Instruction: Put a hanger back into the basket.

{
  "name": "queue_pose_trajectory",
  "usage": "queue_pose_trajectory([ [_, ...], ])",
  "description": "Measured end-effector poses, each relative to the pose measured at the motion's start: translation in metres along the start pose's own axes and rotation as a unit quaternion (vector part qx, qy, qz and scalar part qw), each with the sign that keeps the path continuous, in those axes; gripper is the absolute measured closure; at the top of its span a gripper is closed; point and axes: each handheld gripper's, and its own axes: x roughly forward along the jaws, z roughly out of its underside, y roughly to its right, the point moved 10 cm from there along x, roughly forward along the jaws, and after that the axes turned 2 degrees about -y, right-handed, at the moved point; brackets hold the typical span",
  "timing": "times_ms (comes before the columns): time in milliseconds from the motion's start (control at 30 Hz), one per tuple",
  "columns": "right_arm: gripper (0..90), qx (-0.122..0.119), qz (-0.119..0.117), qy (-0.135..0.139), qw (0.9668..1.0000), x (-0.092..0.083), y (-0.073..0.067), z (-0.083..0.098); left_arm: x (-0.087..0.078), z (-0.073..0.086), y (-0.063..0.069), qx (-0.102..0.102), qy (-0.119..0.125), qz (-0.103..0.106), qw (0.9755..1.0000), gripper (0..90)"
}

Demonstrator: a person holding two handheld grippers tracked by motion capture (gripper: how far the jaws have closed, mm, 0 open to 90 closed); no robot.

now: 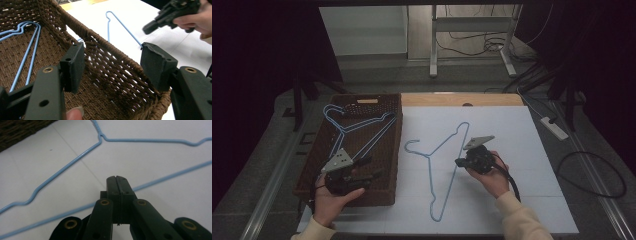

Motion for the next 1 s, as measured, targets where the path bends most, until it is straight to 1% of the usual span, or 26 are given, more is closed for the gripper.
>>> queue_pose_trajectory([
  [33,90.0,-0.004,0.005,-0.006,1.0000,0.005,0.002,-0.003,0.000,0.000,0.000,0.001,0.000,0.000,1.0000,37.3],
  [67,90.0,-0.006,0.013,-0.017,0.9998,0.015,0.009,-0.006,0.000,-0.001,0.000,0.002,0.001,0.000,1.0000,37.3],
  [100,90.0,-0.005,0.015,-0.020,0.9997,0.019,0.012,-0.007,0.000,-0.001,0.001,0.003,0.002,0.000,1.0000,37.3],
  [133,90.0,-0.005,0.015,-0.020,0.9997,0.019,0.012,-0.007,0.000,-0.001,0.001,0.003,0.002,0.000,1.0000,37.3],
  [167,90.0,-0.002,0.017,-0.026,0.9995,0.024,0.016,-0.006,0.000,-0.001,0.001,0.003,0.002,0.000,1.0000,37.3],
  [267,90.0,0.003,0.016,-0.042,0.9990,0.035,0.023,-0.001,0.002,0.001,0.000,0.002,-0.002,0.001,1.0000,37.3],
  [300,90.0,0.002,0.017,-0.047,0.9988,0.038,0.024,0.001,0.003,0.002,0.000,0.002,-0.004,0.001,1.0000,37.3],
  [367,90.0,0.005,0.010,-0.050,0.9987,0.041,0.024,0.003,0.004,0.002,0.000,0.001,-0.007,0.002,1.0000,37.3],
  [467,90.0,-0.002,0.017,-0.056,0.9983,0.040,0.023,0.004,0.005,0.002,0.001,0.002,-0.007,0.003,1.0000,37.3],
  [633,90.0,0.001,0.018,-0.071,0.9973,0.035,0.020,0.010,0.005,0.002,0.003,0.004,-0.008,0.004,1.0000,37.2],
  [733,90.0,-0.002,0.023,-0.079,0.9966,0.030,0.017,0.015,0.005,0.004,0.003,0.003,-0.011,0.005,0.9999,37.2],
  [900,90.0,0.003,0.032,-0.091,0.9953,0.018,0.013,0.030,0.005,0.004,0.002,0.001,-0.010,0.005,0.9999,37.2],
  [933,90.0,0.010,0.034,-0.094,0.9949,0.014,0.012,0.035,0.005,0.003,0.002,0.002,-0.009,0.005,0.9999,37.2],
  [967,90.0,0.010,0.034,-0.094,0.9949,0.014,0.012,0.035,0.005,0.003,0.002,0.002,-0.009,0.005,0.9999,37.1],
  [1000,90.0,0.014,0.036,-0.096,0.9946,0.010,0.011,0.039,0.005,0.003,0.003,0.004,-0.009,0.005,0.9999,37.2],
])
